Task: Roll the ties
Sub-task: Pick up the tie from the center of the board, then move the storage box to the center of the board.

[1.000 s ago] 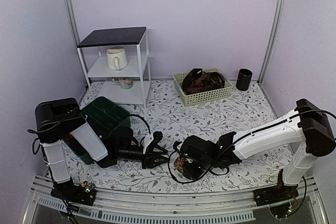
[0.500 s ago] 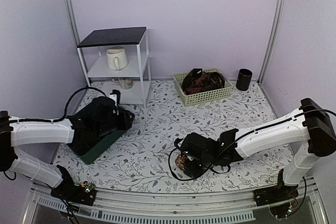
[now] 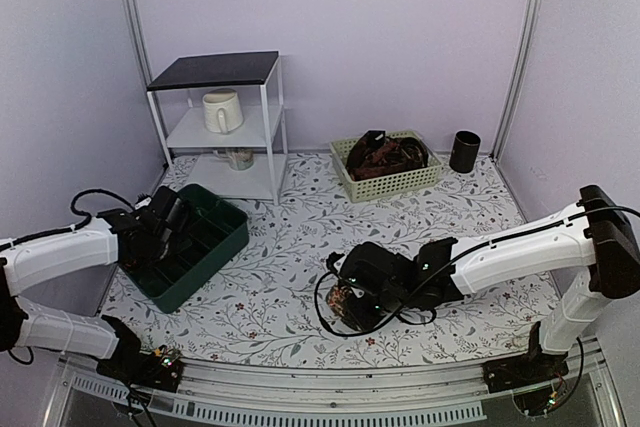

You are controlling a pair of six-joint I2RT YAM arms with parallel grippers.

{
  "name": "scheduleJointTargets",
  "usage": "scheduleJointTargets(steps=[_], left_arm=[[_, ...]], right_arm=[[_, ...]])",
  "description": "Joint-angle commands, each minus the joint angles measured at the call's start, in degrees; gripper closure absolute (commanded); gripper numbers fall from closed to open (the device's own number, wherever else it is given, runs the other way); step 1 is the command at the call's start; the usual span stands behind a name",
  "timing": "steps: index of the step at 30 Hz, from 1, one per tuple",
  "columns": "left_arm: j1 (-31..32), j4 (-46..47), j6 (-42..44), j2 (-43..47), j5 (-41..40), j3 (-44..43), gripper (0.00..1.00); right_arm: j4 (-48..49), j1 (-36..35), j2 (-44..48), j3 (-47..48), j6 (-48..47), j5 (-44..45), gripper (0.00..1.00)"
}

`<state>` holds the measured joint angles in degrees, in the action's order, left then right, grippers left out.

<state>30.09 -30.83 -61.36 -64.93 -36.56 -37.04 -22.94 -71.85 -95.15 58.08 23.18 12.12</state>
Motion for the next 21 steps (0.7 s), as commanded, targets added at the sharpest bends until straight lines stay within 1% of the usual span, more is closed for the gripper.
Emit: scheduleJointTargets(steps=[1, 4, 7, 9, 10, 12, 15, 21], left_arm=[[-2.6, -7.8, -6.8, -0.6, -2.4, -0.2, 0.58], [-3.9, -4.8, -6.0, -0.3, -1.3, 2.0, 0.6], [-4.6, -0.6, -4.4, 0.5, 1.9, 3.6, 0.63], [-4.7, -5.1, -7.7, 1.0, 1.5, 3.0, 0.66], [-4.7, -7.7, -9.7, 1.4, 1.1, 2.3, 0.67], [-4.7, -10.2, -10.9, 2.6, 0.6, 1.8, 0.66], [-5.0, -12.1, -12.1, 4.7, -0.5, 2.7, 0.65], [-6.3, -11.0, -12.7, 5.4, 1.2, 5.0, 0.65]], right_arm=[[0.6, 0.3, 2.4, 1.2, 0.4, 0.5, 0.81], [0.6, 0.3, 2.6, 1.3, 0.3, 0.6, 0.81], [0.7, 0.3, 2.6, 1.3, 0.2, 0.5, 0.81], [0.6, 0.3, 2.5, 1.3, 0.2, 0.5, 0.81], [0.5, 0.3, 2.5, 1.4, 0.3, 0.5, 0.81], [0.6, 0.3, 2.7, 1.2, 0.4, 0.5, 0.81], [1.2, 0.3, 2.6, 1.3, 0.2, 0.4, 0.81], [1.2, 0.3, 2.1, 1.8, -0.1, 0.4, 0.81]])
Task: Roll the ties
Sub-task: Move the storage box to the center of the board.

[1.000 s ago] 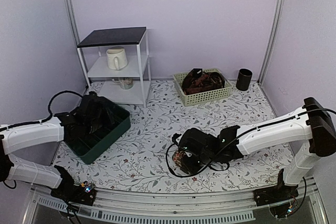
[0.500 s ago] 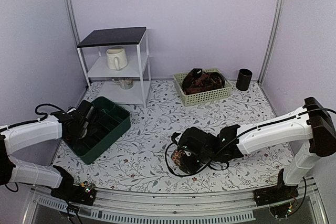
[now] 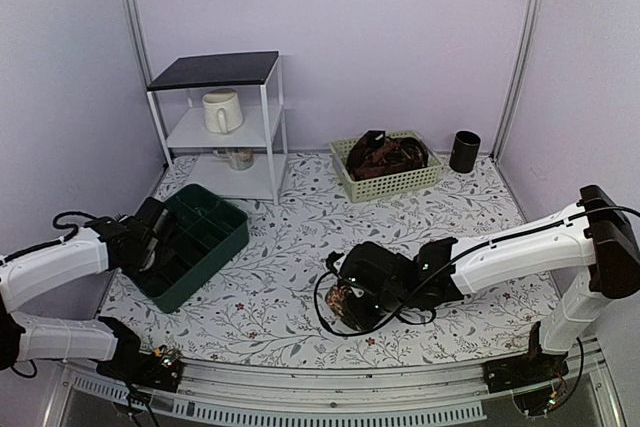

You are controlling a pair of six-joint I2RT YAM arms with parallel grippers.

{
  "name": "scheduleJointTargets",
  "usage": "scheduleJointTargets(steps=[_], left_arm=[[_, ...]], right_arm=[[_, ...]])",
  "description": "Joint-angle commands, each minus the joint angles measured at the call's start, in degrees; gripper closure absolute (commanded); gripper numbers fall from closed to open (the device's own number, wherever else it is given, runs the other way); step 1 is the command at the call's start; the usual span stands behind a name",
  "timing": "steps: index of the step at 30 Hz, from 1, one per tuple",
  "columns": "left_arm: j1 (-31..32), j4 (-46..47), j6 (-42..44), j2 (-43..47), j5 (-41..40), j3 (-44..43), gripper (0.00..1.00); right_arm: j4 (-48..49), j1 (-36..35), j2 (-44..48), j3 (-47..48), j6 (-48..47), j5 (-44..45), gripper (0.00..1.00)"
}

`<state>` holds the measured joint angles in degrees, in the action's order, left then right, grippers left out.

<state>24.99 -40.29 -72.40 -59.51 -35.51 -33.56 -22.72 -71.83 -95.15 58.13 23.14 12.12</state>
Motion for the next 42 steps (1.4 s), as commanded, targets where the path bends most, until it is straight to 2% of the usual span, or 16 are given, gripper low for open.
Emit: scheduleJointTargets(steps=[1, 9, 12, 15, 17, 21, 28, 37, 42], left_arm=[[-1.3, -1.4, -1.7, -0.4, 0.2, 1.6, 0.65], [-1.3, 0.5, -2.8, -3.1, 1.9, 3.1, 0.67], [-1.4, 1.8, -2.4, -3.5, 3.2, 3.8, 0.76], [-1.3, 2.1, -1.4, -3.5, 4.6, 3.5, 0.92], [-1.1, 2.4, -0.5, -3.5, 6.1, 3.3, 1.0], [0.5, 3.4, -0.4, -3.5, 9.6, 3.5, 1.0], [9.7, 3.3, -5.7, -4.9, 10.5, 2.1, 1.0], [24.7, 4.5, -13.5, -14.7, 11.5, -4.1, 1.0], [29.7, 8.2, -14.3, -20.2, 11.9, -9.4, 1.0]], right_arm=[[0.9, 0.3, 2.2, 1.7, 0.0, 0.5, 0.81], [-0.2, 0.4, 3.0, 1.6, 0.4, 1.8, 0.81], [-0.8, 0.6, 3.1, 1.9, 0.5, 2.1, 0.81], [-1.4, 0.9, 3.7, 2.4, 0.8, 2.5, 0.81], [-1.7, 1.1, 4.4, 2.8, 0.9, 2.9, 0.81], [-2.4, 1.8, 4.8, 4.5, 1.3, 3.3, 0.81], [-4.3, 3.4, 3.5, 10.0, 3.0, 4.0, 0.81], [-4.9, 4.4, -1.2, 20.4, 3.1, 4.0, 0.81], [-3.6, 4.5, -6.1, 25.4, 3.8, 3.7, 0.81]])
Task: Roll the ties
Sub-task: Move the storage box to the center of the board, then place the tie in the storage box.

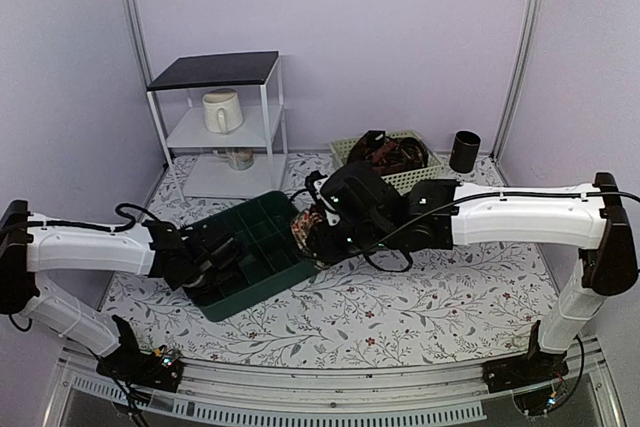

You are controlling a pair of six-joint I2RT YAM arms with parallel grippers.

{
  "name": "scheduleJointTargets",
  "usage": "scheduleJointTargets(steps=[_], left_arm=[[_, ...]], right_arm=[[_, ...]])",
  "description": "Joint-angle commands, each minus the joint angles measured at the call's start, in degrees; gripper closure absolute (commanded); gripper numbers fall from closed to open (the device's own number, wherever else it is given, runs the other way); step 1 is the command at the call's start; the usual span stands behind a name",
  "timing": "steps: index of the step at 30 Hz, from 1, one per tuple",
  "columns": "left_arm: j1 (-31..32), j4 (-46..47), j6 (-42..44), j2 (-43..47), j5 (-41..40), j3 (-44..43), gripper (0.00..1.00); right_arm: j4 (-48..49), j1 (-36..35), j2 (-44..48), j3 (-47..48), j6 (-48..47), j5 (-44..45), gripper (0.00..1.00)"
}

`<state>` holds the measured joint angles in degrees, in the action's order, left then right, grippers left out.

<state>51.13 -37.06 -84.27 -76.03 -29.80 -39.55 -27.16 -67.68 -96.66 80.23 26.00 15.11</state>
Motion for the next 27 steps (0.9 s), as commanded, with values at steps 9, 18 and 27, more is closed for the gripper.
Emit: scheduleJointTargets(steps=[9, 18, 27], left_arm=[[7.6, 5.9, -1.4, -7.4, 7.8, -10.2, 0.64], [3.8, 3.7, 4.0, 7.9, -1.6, -4.7, 0.61], [-14.6, 14.1, 23.0, 26.2, 0.9, 6.4, 0.56]], right_arm=[[3.5, 0.4, -11.7, 7.9, 3.6, -2.0, 0.81], [5.9, 0.5, -17.8, 13.7, 3.6, -1.6, 0.81], [6.8, 0.5, -23.8, 17.2, 4.3, -1.7, 0.82]])
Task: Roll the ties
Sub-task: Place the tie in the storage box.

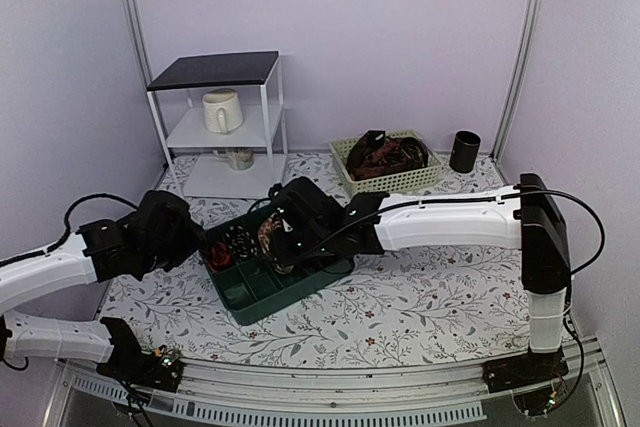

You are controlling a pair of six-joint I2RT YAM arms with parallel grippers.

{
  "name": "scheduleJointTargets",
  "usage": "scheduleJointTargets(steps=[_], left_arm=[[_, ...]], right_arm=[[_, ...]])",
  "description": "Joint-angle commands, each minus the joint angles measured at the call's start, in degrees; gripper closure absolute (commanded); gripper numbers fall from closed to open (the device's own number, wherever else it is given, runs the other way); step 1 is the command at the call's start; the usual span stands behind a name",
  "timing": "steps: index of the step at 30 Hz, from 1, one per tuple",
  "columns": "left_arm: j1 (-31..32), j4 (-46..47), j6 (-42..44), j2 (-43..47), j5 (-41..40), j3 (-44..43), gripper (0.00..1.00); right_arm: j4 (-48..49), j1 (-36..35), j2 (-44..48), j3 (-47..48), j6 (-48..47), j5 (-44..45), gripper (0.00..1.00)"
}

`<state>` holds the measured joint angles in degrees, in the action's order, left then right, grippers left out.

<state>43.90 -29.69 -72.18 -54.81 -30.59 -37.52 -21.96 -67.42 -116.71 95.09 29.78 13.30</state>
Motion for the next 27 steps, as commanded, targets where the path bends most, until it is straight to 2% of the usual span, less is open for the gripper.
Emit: scheduleJointTargets(steps=[1, 6, 11, 17, 27], left_arm=[[-9.4, 8.5, 12.9, 6.3, 3.0, 5.4, 0.55], [-17.8, 14.3, 18.4, 9.7, 10.1, 10.2, 0.54], [-22.7, 19.5, 20.4, 8.9, 17.5, 13.9, 0.54], [-25.1, 27.8, 21.0, 6.5, 25.9, 17.3, 0.55], [-26.7, 30.5, 21.6, 1.7, 29.0, 18.6, 0.57]], right_arm=[[1.6, 0.2, -4.3, 2.4, 0.7, -0.2, 0.82], [1.2, 0.3, -6.0, 2.4, 1.8, -0.3, 0.81], [-3.2, 0.3, -7.7, 2.7, 2.8, 2.9, 0.82], [-9.6, 0.2, -8.6, 4.7, 3.0, 5.0, 0.81], [-13.5, 0.3, -11.9, 9.3, -4.1, 4.7, 0.81]])
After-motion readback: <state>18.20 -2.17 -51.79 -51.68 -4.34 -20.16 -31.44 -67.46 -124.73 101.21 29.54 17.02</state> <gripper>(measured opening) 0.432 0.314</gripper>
